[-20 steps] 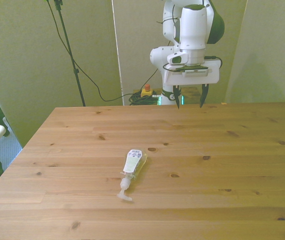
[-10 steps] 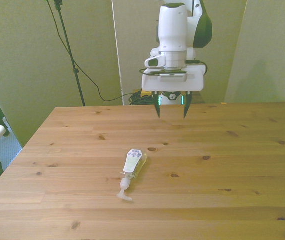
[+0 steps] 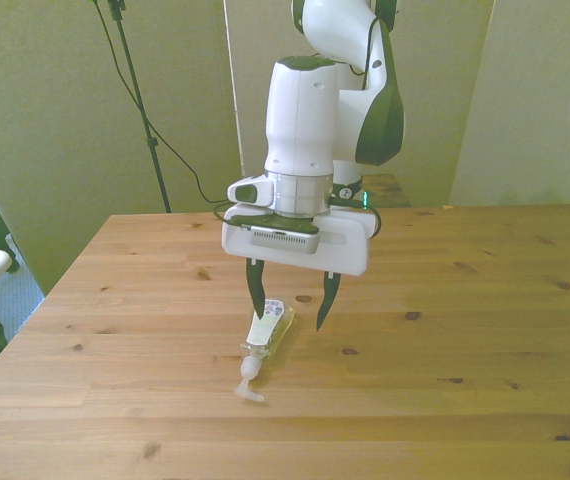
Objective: Stand the sanitizer
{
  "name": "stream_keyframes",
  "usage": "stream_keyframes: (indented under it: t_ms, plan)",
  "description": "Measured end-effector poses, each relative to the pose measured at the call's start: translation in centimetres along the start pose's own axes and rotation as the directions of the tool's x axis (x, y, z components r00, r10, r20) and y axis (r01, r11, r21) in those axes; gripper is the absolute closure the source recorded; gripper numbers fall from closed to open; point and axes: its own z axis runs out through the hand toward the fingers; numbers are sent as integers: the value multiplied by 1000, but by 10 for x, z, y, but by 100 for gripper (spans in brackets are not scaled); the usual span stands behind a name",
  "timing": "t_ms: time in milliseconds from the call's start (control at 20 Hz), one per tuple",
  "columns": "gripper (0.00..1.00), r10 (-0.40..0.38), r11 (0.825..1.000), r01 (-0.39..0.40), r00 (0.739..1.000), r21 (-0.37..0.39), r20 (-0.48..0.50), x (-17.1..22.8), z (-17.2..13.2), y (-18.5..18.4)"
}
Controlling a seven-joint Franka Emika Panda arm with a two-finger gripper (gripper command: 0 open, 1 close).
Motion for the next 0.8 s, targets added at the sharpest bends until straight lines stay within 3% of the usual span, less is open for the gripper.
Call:
stream_keyframes:
  t_ms: [350,800]
  plan:
    - [0,35,999,-36,999,-38,-23,38,30,-11]
    - [0,54,997,-55,998,-60,-12,46,57,-5]
